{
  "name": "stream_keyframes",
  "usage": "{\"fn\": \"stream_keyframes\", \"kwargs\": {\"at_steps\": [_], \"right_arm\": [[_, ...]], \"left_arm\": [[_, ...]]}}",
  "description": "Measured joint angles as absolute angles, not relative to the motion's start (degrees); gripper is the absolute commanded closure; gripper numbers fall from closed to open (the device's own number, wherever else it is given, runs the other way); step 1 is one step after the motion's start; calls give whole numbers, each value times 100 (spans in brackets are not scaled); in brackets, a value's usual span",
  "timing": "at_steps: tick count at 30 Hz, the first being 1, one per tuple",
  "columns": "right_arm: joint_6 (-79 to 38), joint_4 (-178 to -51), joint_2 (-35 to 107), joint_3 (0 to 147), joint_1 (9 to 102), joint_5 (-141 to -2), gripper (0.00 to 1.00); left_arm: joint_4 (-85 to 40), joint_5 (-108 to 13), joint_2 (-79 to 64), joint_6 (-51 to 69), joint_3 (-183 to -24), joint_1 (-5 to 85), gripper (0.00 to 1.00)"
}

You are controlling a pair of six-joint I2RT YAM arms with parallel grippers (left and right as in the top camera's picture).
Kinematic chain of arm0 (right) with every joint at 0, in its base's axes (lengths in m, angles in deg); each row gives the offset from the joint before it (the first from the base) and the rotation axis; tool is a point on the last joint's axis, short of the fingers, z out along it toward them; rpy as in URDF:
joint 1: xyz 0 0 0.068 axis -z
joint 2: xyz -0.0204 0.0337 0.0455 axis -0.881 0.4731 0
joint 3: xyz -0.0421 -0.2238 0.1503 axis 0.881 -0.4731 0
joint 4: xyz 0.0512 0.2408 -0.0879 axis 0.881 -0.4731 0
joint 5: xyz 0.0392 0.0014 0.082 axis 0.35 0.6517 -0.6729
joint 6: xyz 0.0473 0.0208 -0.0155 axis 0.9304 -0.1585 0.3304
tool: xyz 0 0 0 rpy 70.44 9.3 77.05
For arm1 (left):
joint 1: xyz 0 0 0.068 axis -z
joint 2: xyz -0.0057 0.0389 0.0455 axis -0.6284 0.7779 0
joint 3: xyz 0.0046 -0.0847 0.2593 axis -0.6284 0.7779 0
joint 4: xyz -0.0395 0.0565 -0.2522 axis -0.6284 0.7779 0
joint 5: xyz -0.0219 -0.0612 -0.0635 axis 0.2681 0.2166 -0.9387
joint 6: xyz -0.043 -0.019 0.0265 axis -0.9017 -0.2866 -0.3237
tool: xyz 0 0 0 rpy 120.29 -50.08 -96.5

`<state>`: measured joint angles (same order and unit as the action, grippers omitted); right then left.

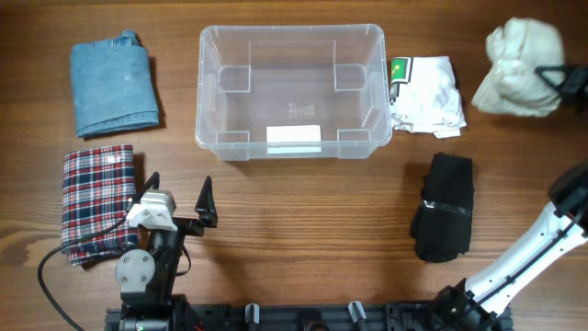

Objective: Pack container
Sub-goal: 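Grasp the cream cloth with the right gripper and lift it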

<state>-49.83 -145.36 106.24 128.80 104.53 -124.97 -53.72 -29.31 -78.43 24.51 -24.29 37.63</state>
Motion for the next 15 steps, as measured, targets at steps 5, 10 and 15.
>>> {"fn": "stream_keyframes", "kwargs": {"at_steps": [5,10,15], "right_arm": [[-4041,-14251,8937,12871,10295,-12630,96],[-3300,-14536,7470,12917,9421,-12033,96],[-2728,-14861,7217,12919,7976,-11153,96]], "left_arm": [[-5372,-2933,-7843,2451,-2429,3763,0],[-5372,-2933,-7843,2451,-2429,3763,0],[-5372,-2933,-7843,2451,-2429,3763,0]]}}
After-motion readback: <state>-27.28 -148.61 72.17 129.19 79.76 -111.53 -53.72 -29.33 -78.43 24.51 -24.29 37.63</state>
